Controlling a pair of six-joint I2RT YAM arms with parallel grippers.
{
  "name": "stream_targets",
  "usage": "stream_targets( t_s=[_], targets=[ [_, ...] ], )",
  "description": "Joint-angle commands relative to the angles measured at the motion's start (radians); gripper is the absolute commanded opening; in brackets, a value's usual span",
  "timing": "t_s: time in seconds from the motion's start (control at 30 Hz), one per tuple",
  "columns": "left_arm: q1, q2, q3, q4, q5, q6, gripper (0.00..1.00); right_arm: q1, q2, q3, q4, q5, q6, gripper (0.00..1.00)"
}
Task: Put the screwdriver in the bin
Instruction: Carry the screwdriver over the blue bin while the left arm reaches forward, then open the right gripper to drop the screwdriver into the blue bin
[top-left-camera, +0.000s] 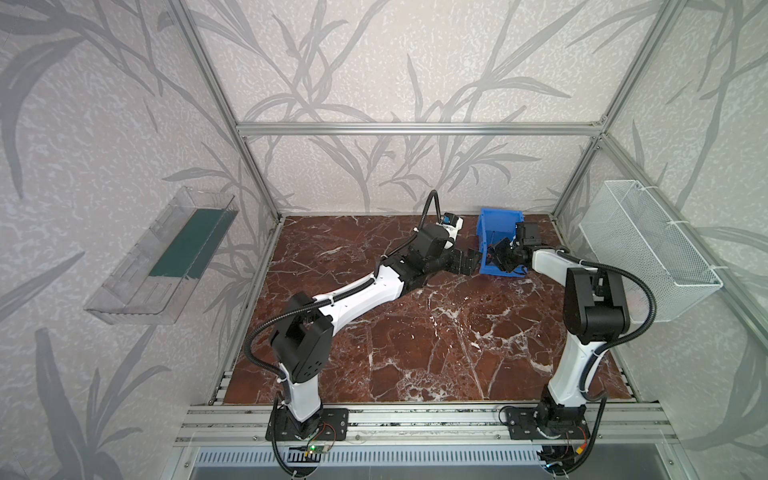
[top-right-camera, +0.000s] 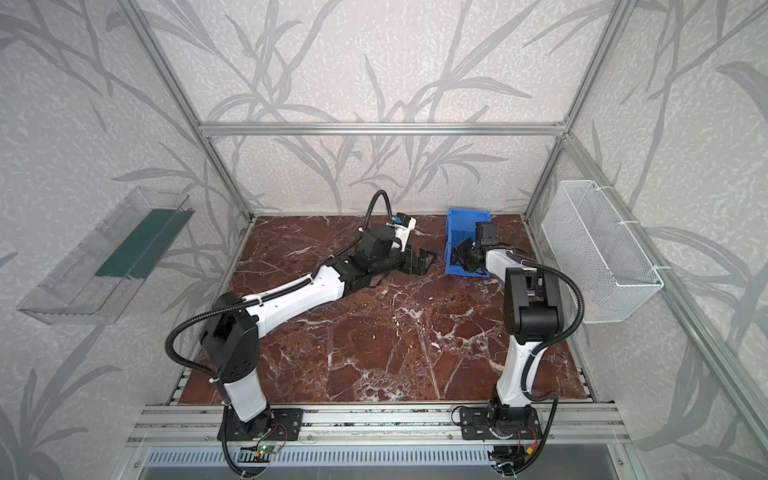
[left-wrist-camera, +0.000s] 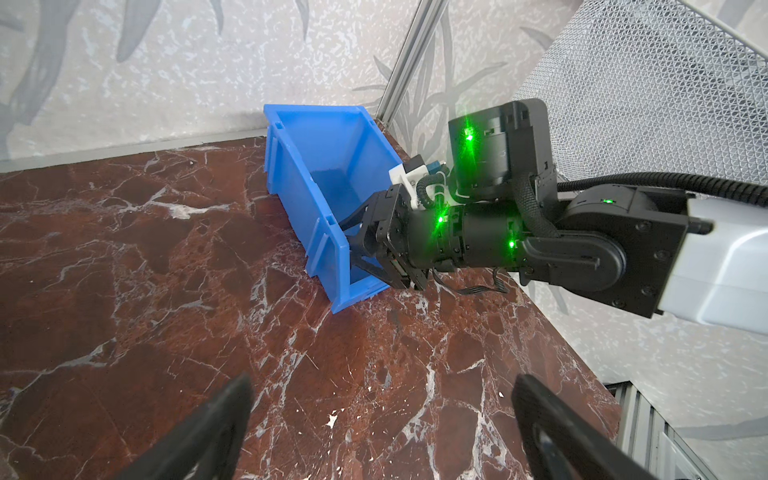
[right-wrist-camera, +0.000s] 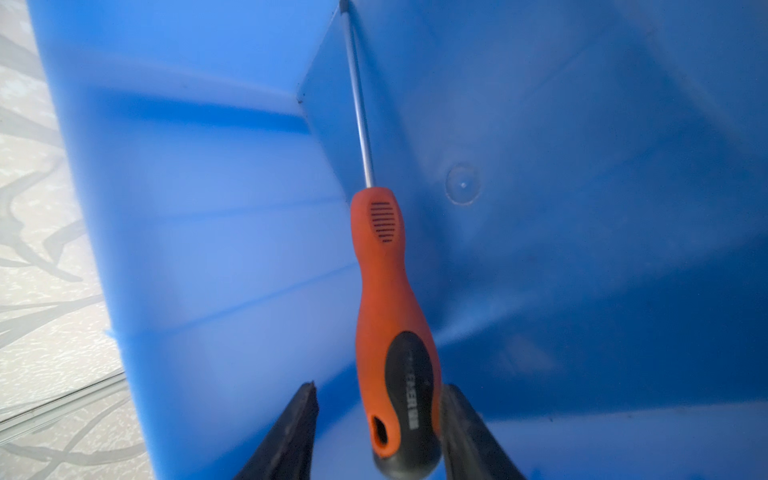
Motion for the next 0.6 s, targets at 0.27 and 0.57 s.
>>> stream_targets(
  t_s=[0.27,0.57],
  targets=[
    [-0.003,-0.074,-0.018,-0.007,-0.028,0.02,0.99,-0.004,-0.143,0.01,0.0,-0.013,-0.075,0.56],
    [-0.001,-0.138,-0.045,0.001,-0.084,0.091,0.99,-0.004,-0.409,-0.038,-0.038,0.085,-0.234,0.79]
  ],
)
